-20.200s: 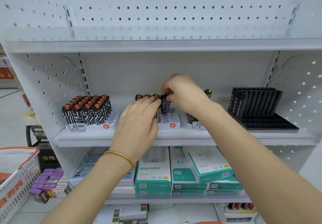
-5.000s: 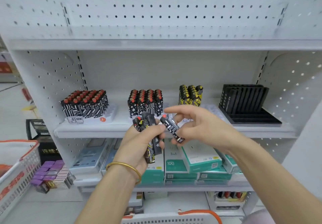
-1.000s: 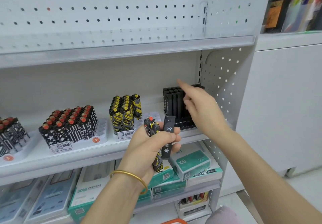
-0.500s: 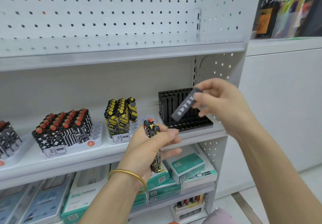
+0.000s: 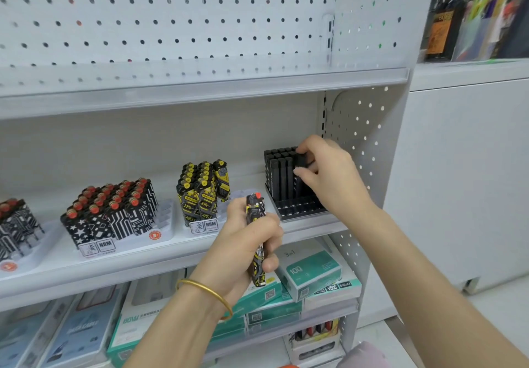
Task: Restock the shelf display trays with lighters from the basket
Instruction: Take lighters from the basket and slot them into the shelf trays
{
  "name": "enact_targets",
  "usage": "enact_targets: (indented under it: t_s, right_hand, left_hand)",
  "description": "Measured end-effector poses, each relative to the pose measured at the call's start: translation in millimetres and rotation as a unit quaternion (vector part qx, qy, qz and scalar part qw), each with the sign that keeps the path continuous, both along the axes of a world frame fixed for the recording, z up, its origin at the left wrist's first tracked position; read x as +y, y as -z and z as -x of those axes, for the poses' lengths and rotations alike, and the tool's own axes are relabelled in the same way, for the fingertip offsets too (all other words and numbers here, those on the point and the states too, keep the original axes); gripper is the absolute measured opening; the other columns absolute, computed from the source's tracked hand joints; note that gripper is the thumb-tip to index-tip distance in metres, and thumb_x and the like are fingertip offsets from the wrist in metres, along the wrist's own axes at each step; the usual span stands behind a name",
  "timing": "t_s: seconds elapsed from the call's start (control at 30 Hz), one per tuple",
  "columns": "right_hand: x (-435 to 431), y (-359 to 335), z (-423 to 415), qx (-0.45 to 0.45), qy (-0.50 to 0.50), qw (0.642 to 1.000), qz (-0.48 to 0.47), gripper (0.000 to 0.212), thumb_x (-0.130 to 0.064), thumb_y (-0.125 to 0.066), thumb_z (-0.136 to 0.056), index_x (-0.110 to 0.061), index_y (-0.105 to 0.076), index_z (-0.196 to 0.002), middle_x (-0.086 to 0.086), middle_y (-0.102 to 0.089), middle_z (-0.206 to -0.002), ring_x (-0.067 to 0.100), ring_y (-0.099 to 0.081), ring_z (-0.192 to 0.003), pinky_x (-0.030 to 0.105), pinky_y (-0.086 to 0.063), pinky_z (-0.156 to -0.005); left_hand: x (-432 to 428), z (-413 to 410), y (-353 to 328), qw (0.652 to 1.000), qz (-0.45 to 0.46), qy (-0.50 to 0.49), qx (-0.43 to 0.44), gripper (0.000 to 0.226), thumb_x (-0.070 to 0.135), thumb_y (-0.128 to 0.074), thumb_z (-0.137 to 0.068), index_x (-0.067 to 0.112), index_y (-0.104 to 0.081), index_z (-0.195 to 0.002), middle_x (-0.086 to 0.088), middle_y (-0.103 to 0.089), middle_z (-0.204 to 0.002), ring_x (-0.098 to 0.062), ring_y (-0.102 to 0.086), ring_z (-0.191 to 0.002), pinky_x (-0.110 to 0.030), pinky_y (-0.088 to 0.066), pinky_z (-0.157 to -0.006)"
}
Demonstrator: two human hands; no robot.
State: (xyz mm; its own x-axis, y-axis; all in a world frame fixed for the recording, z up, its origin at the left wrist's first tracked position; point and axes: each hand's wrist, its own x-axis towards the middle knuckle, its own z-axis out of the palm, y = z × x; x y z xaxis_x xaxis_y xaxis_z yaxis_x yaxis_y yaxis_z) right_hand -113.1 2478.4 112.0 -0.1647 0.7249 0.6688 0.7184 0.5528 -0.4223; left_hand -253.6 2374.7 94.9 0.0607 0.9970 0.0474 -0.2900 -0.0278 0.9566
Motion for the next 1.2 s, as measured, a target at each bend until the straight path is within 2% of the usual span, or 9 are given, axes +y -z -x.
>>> enact_targets:
  t_s: [0.17,0.37,0.57,0.67,0.77,0.87,0.97,1.07,1.2]
  right_hand:
    - [-2,-3,-1,-0.056,-0.015,0.998,0.003,0.028,-0.003,-0.059,-0.086,-0.010,-0.053,-0.112,0.007,-0.058,-0.093,0.028,-0.057,-0.081,0.043,-0.051,-0.075]
    - [5,-6,-2,0.003,-0.034,0.997,0.068,0.020,-0.010,-0.056,-0.089,-0.012,-0.060,-0.108,0.003,-0.062,-0.090,0.025,-0.062,-0.083,0.044,-0.053,-0.076]
    - [-13,-2,3,-0.011,0.041,0.999,-0.002,0.033,-0.008,-0.050,-0.091,-0.020,-0.060,-0.119,0.004,-0.059,-0.101,0.021,-0.057,-0.086,0.035,-0.048,-0.079]
    - [-44,-14,12,0.093,-0.127,0.986,0.061,0.023,-0.013,-0.058,-0.089,-0.023,-0.067,-0.107,-0.008,-0.062,-0.084,0.008,-0.057,-0.072,0.021,-0.046,-0.066]
    - [-66,-26,32,0.049,-0.278,0.940,0.192,0.015,-0.016,-0.067,-0.084,-0.020,-0.071,-0.098,-0.007,-0.067,-0.077,0.001,-0.058,-0.065,0.013,-0.044,-0.059]
    - [-74,-35,56,-0.013,-0.317,0.930,0.186,0.011,-0.010,-0.071,-0.080,-0.011,-0.074,-0.091,-0.008,-0.063,-0.070,-0.003,-0.056,-0.062,0.007,-0.041,-0.059]
    - [-73,-47,83,0.017,-0.339,0.923,0.180,0.006,-0.008,-0.070,-0.081,-0.008,-0.073,-0.086,-0.011,-0.060,-0.065,-0.006,-0.054,-0.056,0.005,-0.039,-0.053]
    - [-62,-60,111,0.041,-0.306,0.947,0.089,0.004,-0.014,-0.071,-0.080,-0.015,-0.072,-0.084,-0.016,-0.060,-0.066,-0.006,-0.053,-0.059,0.007,-0.039,-0.059]
    - [-41,-69,149,-0.122,-0.228,0.966,0.007,0.017,-0.012,-0.064,-0.084,-0.016,-0.069,-0.100,-0.003,-0.064,-0.095,0.005,-0.054,-0.082,0.017,-0.043,-0.073]
  left_hand:
    - [-1,1,2,0.999,-0.005,0.012,-0.039,0.033,-0.003,-0.051,-0.061,0.013,-0.042,-0.088,-0.002,-0.051,-0.071,-0.011,-0.037,-0.051,-0.020,-0.026,-0.035]
    - [-1,1,0,0.996,0.004,0.019,-0.084,0.027,-0.007,-0.053,-0.061,0.008,-0.044,-0.082,-0.006,-0.055,-0.071,-0.013,-0.039,-0.054,-0.019,-0.027,-0.038]
    - [-3,4,1,0.997,0.008,0.007,-0.082,0.018,-0.013,-0.048,-0.085,0.004,-0.049,-0.084,-0.008,-0.058,-0.074,-0.014,-0.047,-0.056,-0.020,-0.035,-0.041]
    - [-6,10,2,0.997,0.006,-0.002,-0.076,0.016,-0.012,-0.050,-0.085,0.004,-0.049,-0.085,-0.008,-0.059,-0.073,-0.012,-0.049,-0.056,-0.019,-0.036,-0.041]
    - [-11,22,2,0.997,0.000,-0.018,-0.077,0.022,-0.007,-0.061,-0.074,0.004,-0.050,-0.089,-0.007,-0.058,-0.070,-0.012,-0.049,-0.055,-0.020,-0.036,-0.040]
    - [-20,41,2,0.997,-0.010,-0.039,-0.073,0.025,0.001,-0.061,-0.067,0.005,-0.052,-0.090,-0.005,-0.058,-0.069,-0.012,-0.050,-0.056,-0.020,-0.035,-0.040]
    - [-32,65,1,0.995,-0.010,-0.086,-0.056,0.021,-0.003,-0.065,-0.080,0.004,-0.053,-0.096,-0.010,-0.066,-0.078,-0.013,-0.058,-0.059,-0.020,-0.038,-0.039]
    - [-41,91,-1,0.986,-0.030,-0.164,0.027,0.013,0.009,-0.058,-0.088,0.007,-0.052,-0.099,-0.009,-0.071,-0.082,-0.016,-0.063,-0.057,-0.022,-0.040,-0.036]
    - [-41,115,3,0.970,-0.046,-0.226,0.072,0.021,0.008,-0.064,-0.084,0.011,-0.047,-0.096,0.002,-0.052,-0.056,-0.011,-0.034,-0.035,-0.018,-0.027,-0.033]
